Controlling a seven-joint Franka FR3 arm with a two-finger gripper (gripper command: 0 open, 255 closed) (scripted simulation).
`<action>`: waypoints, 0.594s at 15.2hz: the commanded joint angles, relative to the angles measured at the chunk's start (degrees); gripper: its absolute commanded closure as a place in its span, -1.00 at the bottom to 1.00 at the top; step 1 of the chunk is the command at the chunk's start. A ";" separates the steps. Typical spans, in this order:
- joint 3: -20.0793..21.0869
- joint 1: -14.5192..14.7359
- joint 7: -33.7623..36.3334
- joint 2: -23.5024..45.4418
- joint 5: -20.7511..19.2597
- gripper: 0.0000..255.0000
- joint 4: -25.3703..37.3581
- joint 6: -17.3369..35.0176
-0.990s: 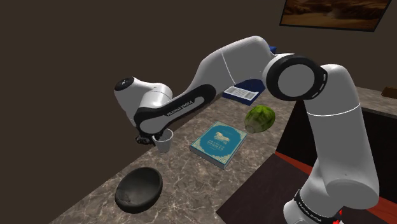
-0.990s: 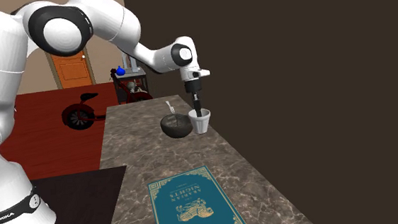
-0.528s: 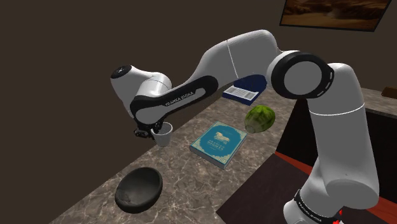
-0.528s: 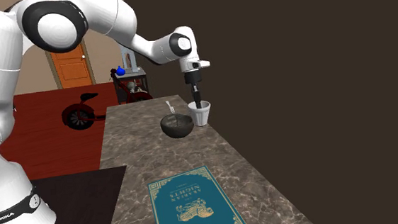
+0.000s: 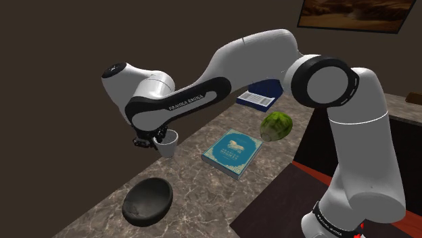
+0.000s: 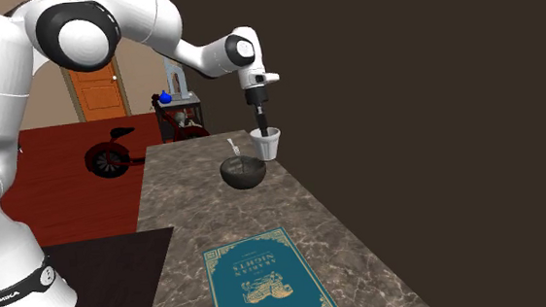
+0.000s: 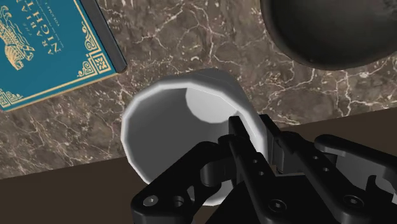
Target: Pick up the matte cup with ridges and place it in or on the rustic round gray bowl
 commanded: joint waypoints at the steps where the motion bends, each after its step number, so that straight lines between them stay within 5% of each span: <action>1: 0.50 1.93 1.86 0.64 -0.09 1.00 1.40 -1.43; 9: 1.87 11.54 8.82 6.50 -1.15 1.00 12.46 -9.10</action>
